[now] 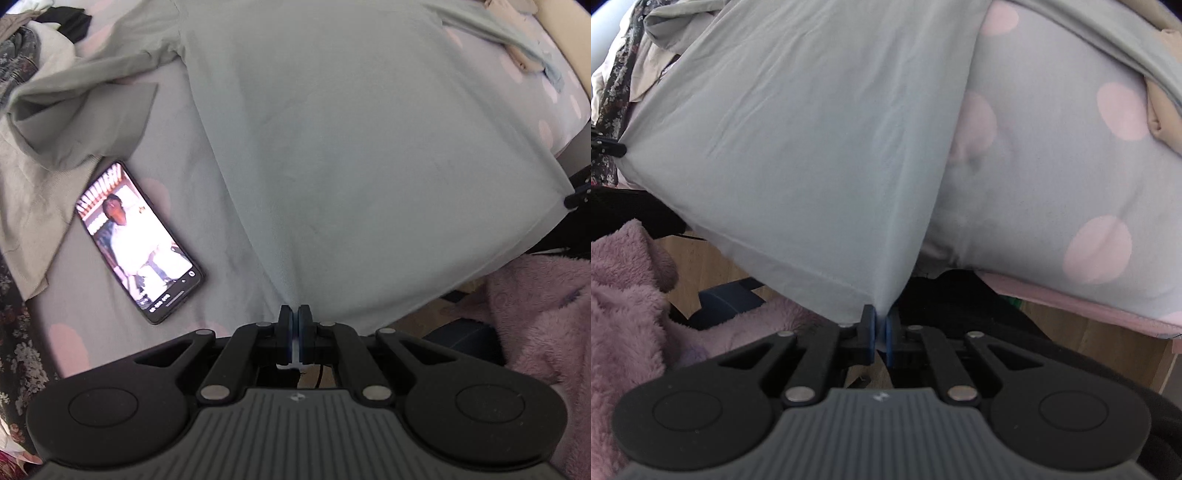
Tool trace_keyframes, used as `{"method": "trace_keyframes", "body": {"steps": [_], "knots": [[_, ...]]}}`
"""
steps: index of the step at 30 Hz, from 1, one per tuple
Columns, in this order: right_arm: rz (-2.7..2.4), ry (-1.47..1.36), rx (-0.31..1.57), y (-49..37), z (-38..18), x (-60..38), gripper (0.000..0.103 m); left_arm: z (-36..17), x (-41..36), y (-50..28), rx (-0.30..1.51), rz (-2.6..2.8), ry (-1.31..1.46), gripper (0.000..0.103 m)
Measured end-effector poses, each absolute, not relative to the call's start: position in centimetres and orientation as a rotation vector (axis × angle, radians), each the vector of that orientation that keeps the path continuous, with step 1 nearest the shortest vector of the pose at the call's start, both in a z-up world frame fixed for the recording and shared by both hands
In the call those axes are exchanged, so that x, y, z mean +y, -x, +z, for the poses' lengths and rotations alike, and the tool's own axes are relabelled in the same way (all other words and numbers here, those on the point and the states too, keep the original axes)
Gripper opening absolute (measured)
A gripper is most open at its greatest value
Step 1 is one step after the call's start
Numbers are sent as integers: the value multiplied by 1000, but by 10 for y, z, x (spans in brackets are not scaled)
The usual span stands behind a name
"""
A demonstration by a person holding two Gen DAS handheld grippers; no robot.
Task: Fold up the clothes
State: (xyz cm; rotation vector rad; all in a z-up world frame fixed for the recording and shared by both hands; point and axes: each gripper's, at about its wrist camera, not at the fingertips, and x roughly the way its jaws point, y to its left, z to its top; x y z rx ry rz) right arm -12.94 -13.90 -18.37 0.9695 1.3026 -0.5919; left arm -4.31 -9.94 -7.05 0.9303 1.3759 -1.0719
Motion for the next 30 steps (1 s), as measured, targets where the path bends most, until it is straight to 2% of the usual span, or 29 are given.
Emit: {"method": "trace_keyframes", "body": {"steps": [3, 4, 5, 6, 7, 8, 9, 19, 26, 30], "knots": [[-603, -982, 1322, 123, -197, -139, 7, -87, -99, 46, 1386, -1054, -957, 4], [-609, -981, 1335, 122, -198, -138, 12, -88, -98, 47, 1382, -1048, -968, 5], [-620, -968, 1349, 120, -196, -137, 14, -88, -97, 48, 1376, -1043, -978, 11], [-634, -949, 1361, 116, -193, -134, 24, -87, -95, 46, 1374, -1045, -964, 22], [-647, -933, 1358, 115, -189, -134, 39, -85, -93, 42, 1373, -1048, -941, 28], [-661, -922, 1344, 116, -184, -135, 40, -81, -92, 36, 1370, -1046, -905, 36], [-674, -918, 1327, 117, -179, -138, 40, -75, -90, 29, 1360, -1036, -868, 39], [-802, -899, 1074, 104, -136, -189, 42, -33, -83, -77, 1229, -790, -483, 39], [-866, -889, 949, 80, -131, -246, 45, -60, -72, -152, 1264, -589, -151, 39], [-909, -945, 898, 60, -149, -269, 45, -79, -80, -166, 1281, -556, -91, 39]]}}
